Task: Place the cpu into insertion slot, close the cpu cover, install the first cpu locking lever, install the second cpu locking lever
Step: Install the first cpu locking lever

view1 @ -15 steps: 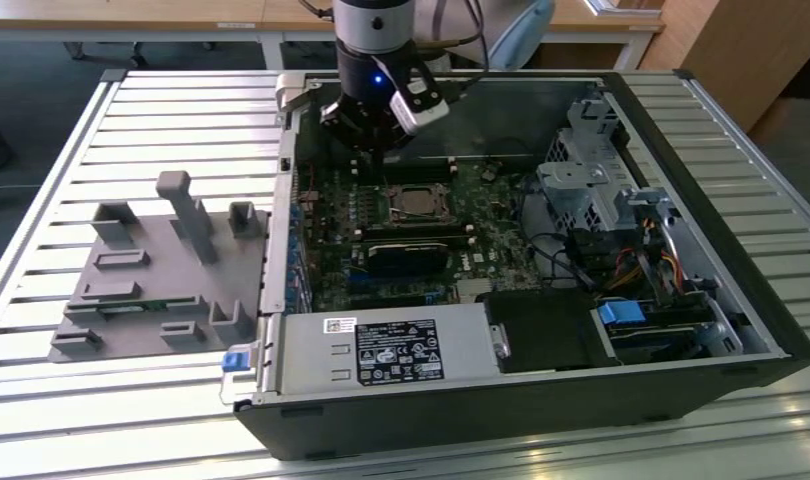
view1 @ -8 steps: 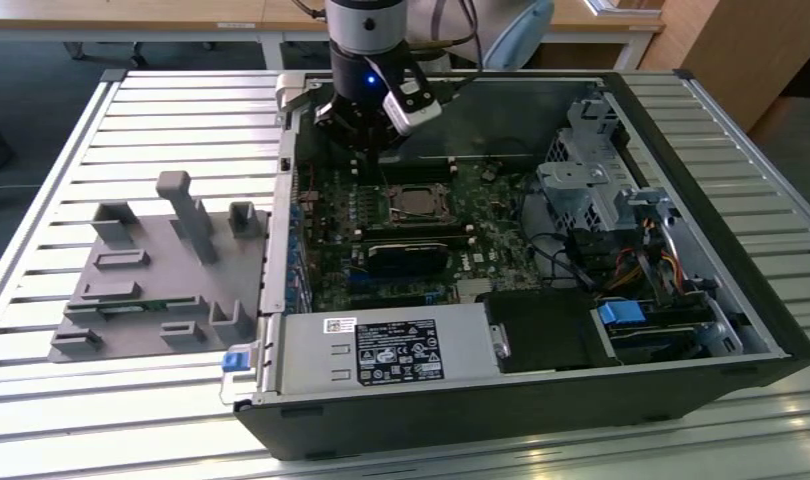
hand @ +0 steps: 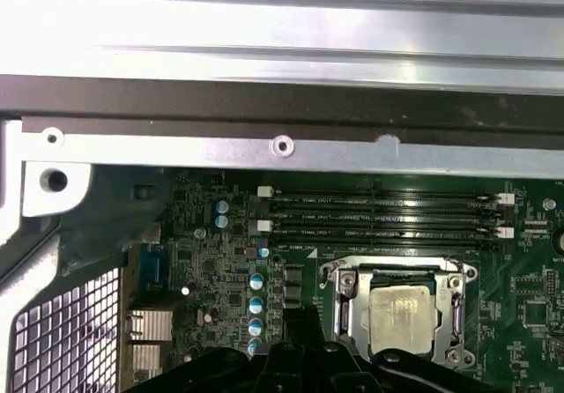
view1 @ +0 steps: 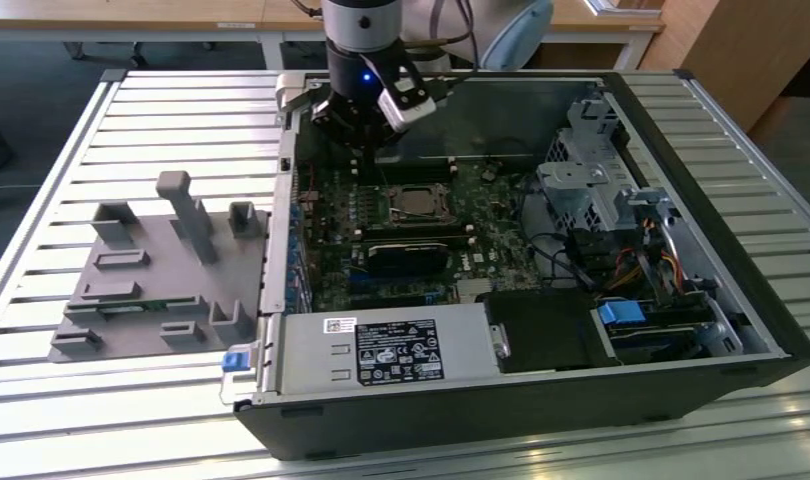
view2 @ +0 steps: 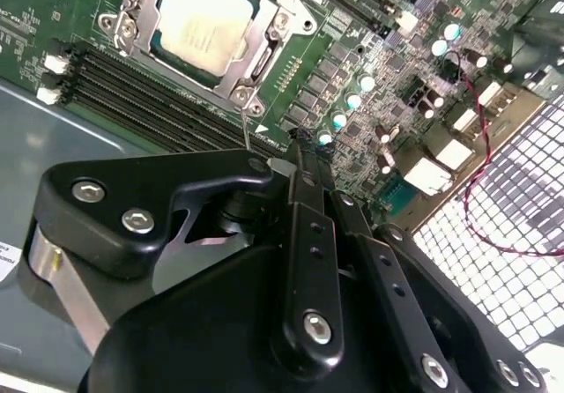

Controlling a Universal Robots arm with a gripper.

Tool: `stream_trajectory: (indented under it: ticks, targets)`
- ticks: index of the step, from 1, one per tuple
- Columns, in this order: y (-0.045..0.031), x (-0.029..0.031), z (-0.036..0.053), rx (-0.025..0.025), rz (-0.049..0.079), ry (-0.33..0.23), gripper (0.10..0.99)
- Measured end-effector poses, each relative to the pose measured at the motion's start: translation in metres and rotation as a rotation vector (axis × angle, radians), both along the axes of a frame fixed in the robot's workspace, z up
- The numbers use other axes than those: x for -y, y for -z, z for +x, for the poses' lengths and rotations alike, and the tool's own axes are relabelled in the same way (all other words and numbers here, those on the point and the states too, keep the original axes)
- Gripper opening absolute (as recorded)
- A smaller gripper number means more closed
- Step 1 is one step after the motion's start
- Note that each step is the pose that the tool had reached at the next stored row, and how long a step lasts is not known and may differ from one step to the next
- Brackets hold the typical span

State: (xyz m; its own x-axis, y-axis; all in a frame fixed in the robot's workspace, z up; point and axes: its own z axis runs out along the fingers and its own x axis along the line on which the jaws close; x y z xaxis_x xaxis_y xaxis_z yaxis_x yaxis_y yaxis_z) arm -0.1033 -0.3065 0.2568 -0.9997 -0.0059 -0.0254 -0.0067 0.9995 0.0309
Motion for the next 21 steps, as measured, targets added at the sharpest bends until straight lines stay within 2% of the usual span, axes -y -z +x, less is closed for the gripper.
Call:
stream_trajectory:
  ticks: [11, 19, 21]
  targets:
    - [0.0030, -0.0079, -0.0016, 0.0000, 0.000, 0.000, 0.106]
    - [0.0048, -0.0176, -0.0019, -0.0001, 0.000, 0.000, 0.106]
    - [0.0052, -0.0185, -0.0018, 0.0001, 0.000, 0.000, 0.106]
